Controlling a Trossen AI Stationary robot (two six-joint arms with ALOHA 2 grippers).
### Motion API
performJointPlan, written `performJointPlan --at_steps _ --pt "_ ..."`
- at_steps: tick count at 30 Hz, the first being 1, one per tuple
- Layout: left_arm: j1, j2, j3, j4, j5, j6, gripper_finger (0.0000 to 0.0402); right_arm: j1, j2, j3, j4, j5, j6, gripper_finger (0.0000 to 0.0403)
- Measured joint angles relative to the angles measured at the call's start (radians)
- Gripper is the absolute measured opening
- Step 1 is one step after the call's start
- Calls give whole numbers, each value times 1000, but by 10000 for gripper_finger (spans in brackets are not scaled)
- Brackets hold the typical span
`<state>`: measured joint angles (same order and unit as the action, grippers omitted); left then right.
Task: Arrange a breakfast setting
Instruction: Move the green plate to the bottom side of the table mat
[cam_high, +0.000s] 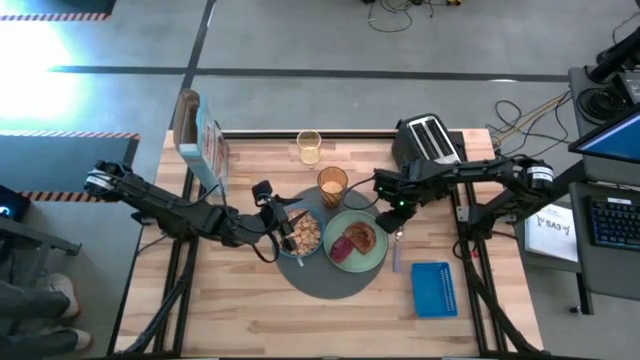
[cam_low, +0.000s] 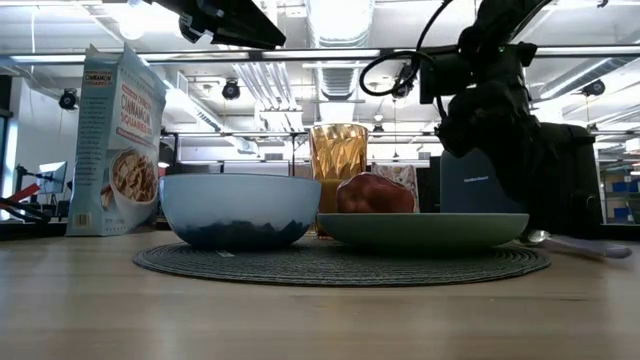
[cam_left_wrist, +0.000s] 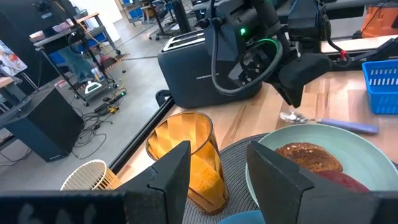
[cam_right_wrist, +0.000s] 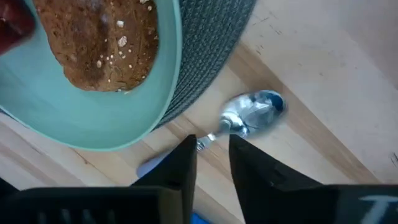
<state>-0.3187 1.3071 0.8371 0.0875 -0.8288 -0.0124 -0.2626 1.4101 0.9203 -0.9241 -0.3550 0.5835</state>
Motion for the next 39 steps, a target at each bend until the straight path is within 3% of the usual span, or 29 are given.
performJointPlan --at_steps 7,14,20,23,35,39 --pt "-1 -1 0 -1 0 0 141 0 0 28 -35 -6 -59 130" --pt "-18 -45 0 -61 9 -67 141 70 3 124 -26 -8 -245 121" --pt "-26 -92 0 -155 1 -207 141 88 21 130 -28 169 33 111" --pt "-27 -101 0 -177 0 -230 141 93 21 107 -12 178 106 109" --pt "-28 -108 0 -220 1 -233 141 174 21 68 87 226 236 107" --pt "-39 -130 0 -258 14 -233 141 226 21 63 93 262 160 103"
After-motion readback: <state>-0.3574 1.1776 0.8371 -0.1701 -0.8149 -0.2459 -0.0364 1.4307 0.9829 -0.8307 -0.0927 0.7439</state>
